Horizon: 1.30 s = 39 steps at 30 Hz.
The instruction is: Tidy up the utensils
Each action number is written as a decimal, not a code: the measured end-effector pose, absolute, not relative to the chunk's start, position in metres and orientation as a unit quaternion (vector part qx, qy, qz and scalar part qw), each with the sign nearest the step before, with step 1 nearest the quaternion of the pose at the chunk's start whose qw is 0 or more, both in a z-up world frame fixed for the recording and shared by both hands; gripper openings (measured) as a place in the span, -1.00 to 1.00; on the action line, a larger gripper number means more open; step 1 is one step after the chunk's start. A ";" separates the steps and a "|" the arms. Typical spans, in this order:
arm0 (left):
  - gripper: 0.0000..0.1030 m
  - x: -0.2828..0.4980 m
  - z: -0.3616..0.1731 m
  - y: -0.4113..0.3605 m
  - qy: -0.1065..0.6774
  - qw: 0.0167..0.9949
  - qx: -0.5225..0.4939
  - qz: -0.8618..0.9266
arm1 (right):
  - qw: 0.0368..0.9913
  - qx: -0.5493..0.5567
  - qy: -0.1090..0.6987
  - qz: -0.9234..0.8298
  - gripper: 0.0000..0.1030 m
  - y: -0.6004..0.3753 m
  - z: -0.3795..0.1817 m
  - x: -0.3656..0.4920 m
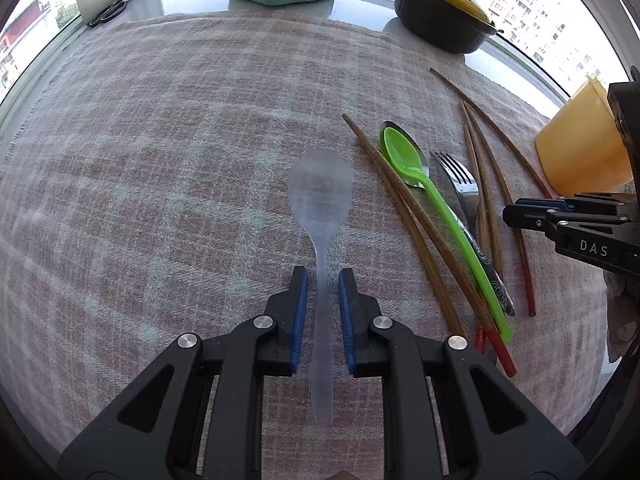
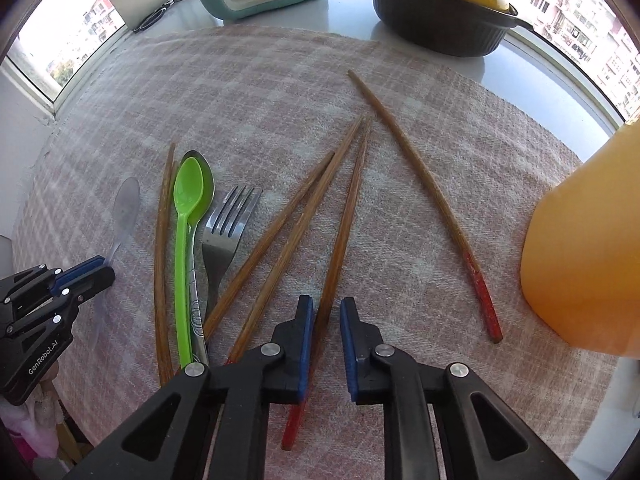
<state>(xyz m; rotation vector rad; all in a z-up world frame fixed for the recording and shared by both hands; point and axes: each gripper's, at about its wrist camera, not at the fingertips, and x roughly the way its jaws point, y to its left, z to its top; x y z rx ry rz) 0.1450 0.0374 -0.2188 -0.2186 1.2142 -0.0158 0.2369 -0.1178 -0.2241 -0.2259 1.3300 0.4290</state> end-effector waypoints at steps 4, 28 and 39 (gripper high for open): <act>-0.14 0.157 -0.219 0.035 0.572 0.816 -0.081 0.005 | 0.754 -0.120 0.614 0.199 -0.55 -0.109 -0.226 0.245; -0.89 0.130 -0.188 0.064 0.512 0.843 -0.167 0.008 | 0.788 -0.030 0.575 0.217 -0.93 -0.150 -0.196 0.230; -1.00 0.129 -0.144 0.040 0.460 0.875 -0.153 -0.007 | 0.837 0.000 0.502 0.219 -0.93 -0.180 -0.140 0.197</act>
